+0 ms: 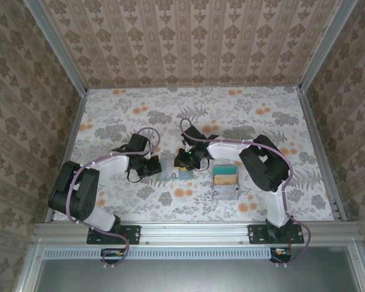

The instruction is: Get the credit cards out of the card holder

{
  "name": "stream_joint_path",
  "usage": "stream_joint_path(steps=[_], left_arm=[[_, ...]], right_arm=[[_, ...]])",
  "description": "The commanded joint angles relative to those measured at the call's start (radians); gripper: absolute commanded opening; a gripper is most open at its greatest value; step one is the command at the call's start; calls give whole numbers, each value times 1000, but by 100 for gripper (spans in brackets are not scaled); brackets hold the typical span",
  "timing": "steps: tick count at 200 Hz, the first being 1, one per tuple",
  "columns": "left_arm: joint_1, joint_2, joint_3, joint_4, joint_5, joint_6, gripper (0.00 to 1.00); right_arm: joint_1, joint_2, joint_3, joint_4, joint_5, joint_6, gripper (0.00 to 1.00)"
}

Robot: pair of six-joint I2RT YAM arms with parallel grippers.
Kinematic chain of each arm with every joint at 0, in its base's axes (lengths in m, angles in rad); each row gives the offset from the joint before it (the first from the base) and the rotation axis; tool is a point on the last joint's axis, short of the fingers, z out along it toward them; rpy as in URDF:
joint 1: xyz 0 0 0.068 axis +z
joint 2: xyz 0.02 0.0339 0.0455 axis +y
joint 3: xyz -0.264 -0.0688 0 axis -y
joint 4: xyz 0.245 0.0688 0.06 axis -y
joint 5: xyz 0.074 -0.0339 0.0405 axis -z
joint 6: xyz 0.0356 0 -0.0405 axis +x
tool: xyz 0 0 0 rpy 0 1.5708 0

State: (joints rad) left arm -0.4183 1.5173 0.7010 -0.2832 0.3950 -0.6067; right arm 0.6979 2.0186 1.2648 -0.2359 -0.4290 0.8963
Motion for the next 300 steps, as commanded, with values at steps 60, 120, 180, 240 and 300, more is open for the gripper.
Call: stream_joint_path(steps=[60, 120, 180, 240, 300], left_arm=[[-7, 31, -23, -47, -28, -10, 0], [-5, 30, -21, -45, -28, -6, 0], [-5, 19, -10, -34, -15, -5, 0], [-4, -70, 20, -45, -8, -3, 0], [8, -242, 43, -46, -20, 1, 56]], right_arm=[[-3, -14, -26, -40, 25, -16, 0], [-48, -123, -95, -133, 64, -91, 0], [-63, -254, -24, -345, 143, -242, 0], [-50, -390, 169, -652, 261, -534, 0], [-2, -563, 139, -856, 333, -1013, 0]])
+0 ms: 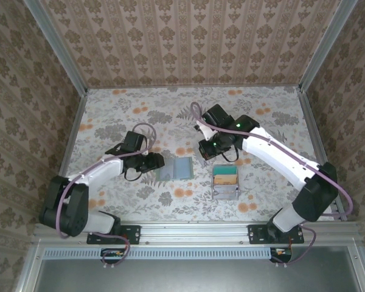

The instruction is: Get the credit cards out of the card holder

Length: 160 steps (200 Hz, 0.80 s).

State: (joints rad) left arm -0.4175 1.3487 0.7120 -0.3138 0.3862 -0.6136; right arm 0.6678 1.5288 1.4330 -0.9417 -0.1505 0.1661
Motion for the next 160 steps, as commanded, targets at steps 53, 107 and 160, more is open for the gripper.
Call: stream_joint_path(steps=[53, 107, 160], left_arm=[[26, -207, 19, -24, -53, 8, 79], [37, -271, -18, -54, -95, -2, 91], [42, -293, -37, -60, -102, -17, 91]], right_arm=[[88, -236, -194, -177, 127, -653, 0], [163, -176, -266, -260, 252, -810, 0], [178, -161, -330, -193, 276, -842, 0]])
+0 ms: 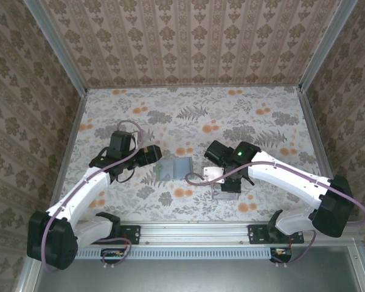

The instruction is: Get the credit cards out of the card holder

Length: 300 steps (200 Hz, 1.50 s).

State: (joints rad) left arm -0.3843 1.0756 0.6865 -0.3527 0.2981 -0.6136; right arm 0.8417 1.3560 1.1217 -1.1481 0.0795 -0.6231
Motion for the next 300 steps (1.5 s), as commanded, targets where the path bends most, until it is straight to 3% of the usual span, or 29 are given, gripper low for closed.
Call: stream_joint_path(steps=[1, 157, 166, 175, 203, 226, 242, 266, 300], left_arm=[[9, -20, -11, -21, -14, -17, 91], [10, -33, -24, -42, -24, -19, 92], [12, -29, -24, -41, -22, -18, 92], [14, -25, -24, -39, -18, -18, 92], [16, -14, -19, -37, -10, -15, 92], [17, -14, -19, -38, -10, -14, 92], [18, -14, -20, -39, -11, -13, 92], [19, -7, -22, -33, -4, -17, 92], [18, -2, -21, -37, 4, -19, 92]], right_arm=[[5, 12, -19, 14, 46, -53, 0], [17, 110, -74, 134, -35, 7, 0], [18, 112, -78, 134, -35, 17, 7], [17, 112, -83, 141, -26, 32, 23], [15, 103, -83, 151, -1, 68, 27], [-1, 80, -64, 156, 4, 134, 35], [-15, 59, -54, 181, 34, 193, 35], [-42, 42, -18, 245, 63, 346, 33], [-97, 42, 46, 343, -27, 594, 24]])
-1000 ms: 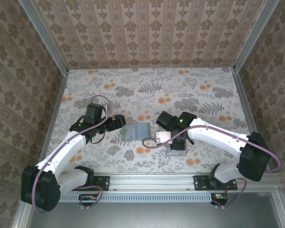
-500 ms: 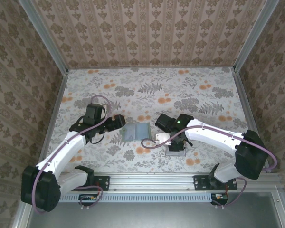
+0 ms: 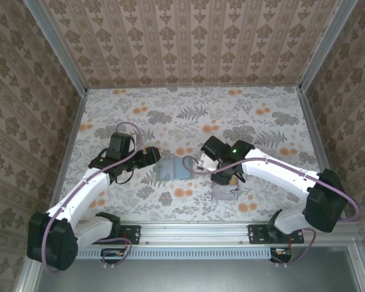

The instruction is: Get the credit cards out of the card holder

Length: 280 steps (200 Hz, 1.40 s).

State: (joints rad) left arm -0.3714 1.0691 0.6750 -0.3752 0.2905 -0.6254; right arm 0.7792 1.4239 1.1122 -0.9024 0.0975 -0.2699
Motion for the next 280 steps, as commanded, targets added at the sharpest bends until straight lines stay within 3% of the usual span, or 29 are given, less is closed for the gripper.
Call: stream_joint_path(steps=[1, 43, 73, 104, 144, 176, 228, 280], left_arm=[[5, 5, -9, -14, 12, -8, 92], [3, -6, -12, -28, 13, -14, 92], [0, -18, -17, -36, 18, -25, 92], [-7, -13, -30, -22, 31, -40, 92], [-20, 28, -46, 18, 65, -53, 89], [-29, 76, -70, 68, 90, -62, 83], [-38, 162, -80, 136, 113, -63, 66], [-48, 245, -71, 184, 134, -57, 59]], right_arm=[[-36, -26, 57, 102, -47, 246, 23], [-58, -26, 66, 265, -69, 477, 0], [-64, 8, 111, 274, -79, 669, 0], [-75, 135, 237, 180, -150, 829, 0], [-68, 266, 266, 181, -169, 1034, 0], [-37, 367, 285, 183, -168, 1090, 0], [-18, 517, 326, 171, -170, 1121, 0], [-18, 582, 335, 164, -158, 1120, 0]])
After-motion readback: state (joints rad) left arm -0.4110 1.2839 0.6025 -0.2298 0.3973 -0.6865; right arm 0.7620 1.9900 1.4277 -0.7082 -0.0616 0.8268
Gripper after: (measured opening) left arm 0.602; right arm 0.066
